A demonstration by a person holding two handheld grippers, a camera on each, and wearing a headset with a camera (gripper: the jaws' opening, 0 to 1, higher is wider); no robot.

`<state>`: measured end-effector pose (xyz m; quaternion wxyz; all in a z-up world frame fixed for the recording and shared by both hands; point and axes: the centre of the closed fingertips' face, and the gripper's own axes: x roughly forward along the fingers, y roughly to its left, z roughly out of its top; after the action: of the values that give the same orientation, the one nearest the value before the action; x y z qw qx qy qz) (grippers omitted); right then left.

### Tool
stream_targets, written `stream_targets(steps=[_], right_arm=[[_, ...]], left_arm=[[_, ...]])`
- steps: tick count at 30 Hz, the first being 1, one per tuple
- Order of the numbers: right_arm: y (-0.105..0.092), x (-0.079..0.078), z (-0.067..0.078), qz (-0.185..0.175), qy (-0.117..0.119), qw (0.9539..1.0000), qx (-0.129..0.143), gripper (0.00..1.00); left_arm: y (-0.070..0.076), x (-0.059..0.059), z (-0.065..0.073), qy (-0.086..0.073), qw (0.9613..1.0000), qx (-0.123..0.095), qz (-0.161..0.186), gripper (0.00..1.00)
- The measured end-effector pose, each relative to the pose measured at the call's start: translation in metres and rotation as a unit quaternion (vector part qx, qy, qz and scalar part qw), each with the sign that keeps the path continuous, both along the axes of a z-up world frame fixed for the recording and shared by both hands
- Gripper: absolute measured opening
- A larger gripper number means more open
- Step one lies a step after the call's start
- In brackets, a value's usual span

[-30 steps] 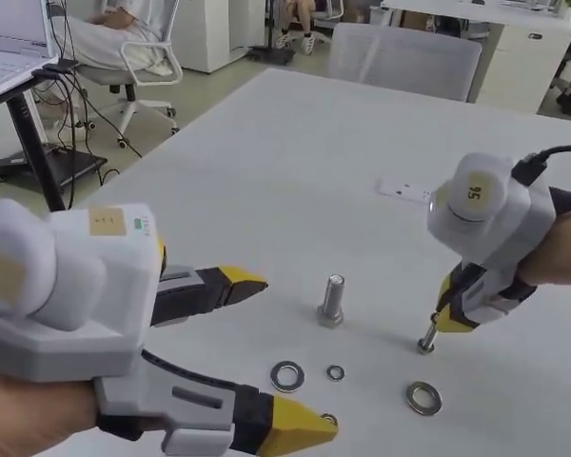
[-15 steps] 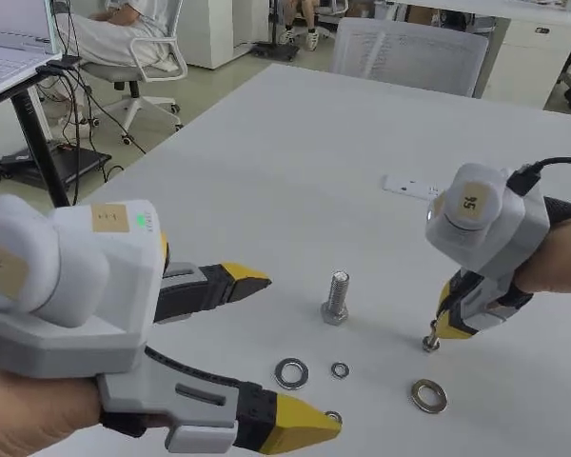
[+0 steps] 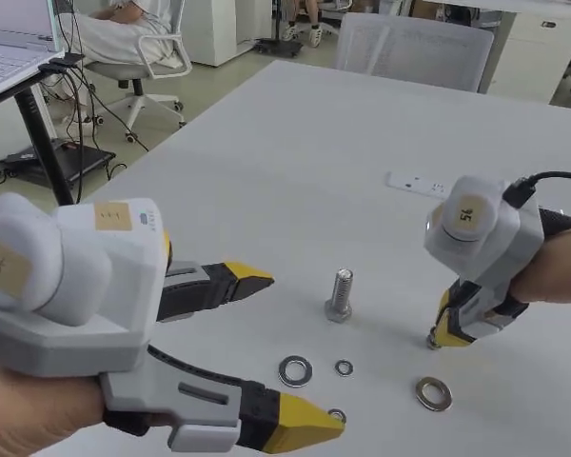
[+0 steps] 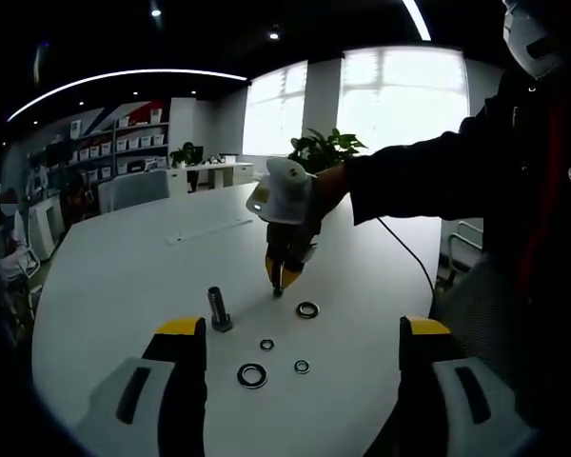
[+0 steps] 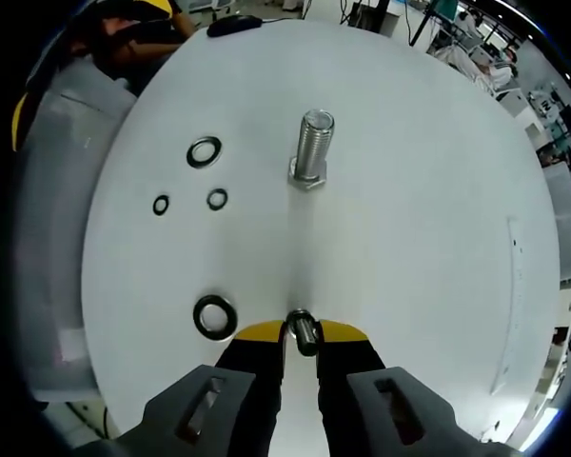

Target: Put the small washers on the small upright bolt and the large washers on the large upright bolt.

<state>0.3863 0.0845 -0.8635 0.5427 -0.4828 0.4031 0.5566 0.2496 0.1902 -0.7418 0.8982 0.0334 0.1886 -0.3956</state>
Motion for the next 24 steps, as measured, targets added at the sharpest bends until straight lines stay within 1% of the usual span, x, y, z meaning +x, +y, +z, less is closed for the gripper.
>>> stream_targets(steps=[17, 24], right_arm=[[-0.0013, 0.0019, -0.0062, -0.002, 0.005, 1.0000, 0.001, 0.14], [-0.0005, 0.0019, -0.0059, -0.002, 0.006, 1.0000, 0.001, 0.14]], left_arm=[[-0.0004, 0.0007, -0.0010, 0.003, 1.0000, 0.000, 0.000, 0.83], [-0.0007, 0.0010, -0.0013, 0.002, 1.0000, 0.001, -0.001, 0.83]])
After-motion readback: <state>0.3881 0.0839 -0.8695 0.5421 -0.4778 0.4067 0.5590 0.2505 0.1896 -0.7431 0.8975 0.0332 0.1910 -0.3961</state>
